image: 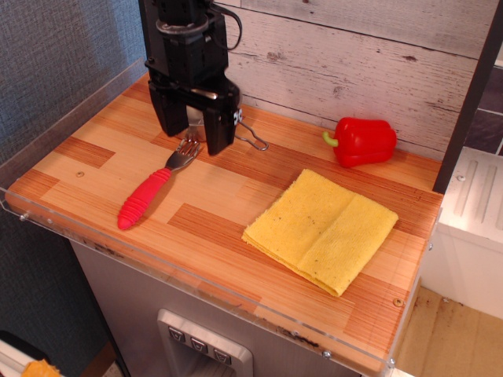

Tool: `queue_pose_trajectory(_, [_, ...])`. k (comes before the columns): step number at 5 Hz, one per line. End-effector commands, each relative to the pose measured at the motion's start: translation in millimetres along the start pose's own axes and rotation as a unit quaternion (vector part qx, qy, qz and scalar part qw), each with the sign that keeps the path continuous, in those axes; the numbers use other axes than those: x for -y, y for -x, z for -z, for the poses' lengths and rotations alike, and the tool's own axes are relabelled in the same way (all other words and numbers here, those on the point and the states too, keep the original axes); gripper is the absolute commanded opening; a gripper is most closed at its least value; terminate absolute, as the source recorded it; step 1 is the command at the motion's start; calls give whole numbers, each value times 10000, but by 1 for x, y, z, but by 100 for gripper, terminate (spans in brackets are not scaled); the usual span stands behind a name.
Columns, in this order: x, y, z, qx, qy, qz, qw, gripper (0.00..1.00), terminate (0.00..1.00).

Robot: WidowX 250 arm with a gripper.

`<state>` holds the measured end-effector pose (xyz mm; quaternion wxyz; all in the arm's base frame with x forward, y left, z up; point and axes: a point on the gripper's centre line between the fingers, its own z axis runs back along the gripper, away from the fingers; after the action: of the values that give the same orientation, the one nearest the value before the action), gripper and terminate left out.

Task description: Place the pot on the yellow towel

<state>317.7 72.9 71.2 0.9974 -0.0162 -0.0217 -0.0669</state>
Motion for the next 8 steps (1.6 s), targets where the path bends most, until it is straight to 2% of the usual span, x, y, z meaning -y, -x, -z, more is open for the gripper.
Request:
queue_pose_trajectory(1, [-15,-61,-9,596,-497,-225,9967,100,0])
queue_pose_trajectory(2, [-20,-79,-12,800,-533,-625,9934,100,0])
queue_pose_trajectory(3, [-22,-91,-5,841,-516,-969,9904,100,0])
queue_pose_trajectory(5, [-33,-92,33,377,-565,-1138,9912,100,0])
queue_pose_trajectory(6, [-35,-92,40,317,-569,-1132,9914,100,0])
queue_pose_trajectory(7, [-35,-92,36,432,-584,-1201,9901,0,0])
queue_pose_trajectory(8, [-39,-89,24,619,-590,-1161,9895,0,0])
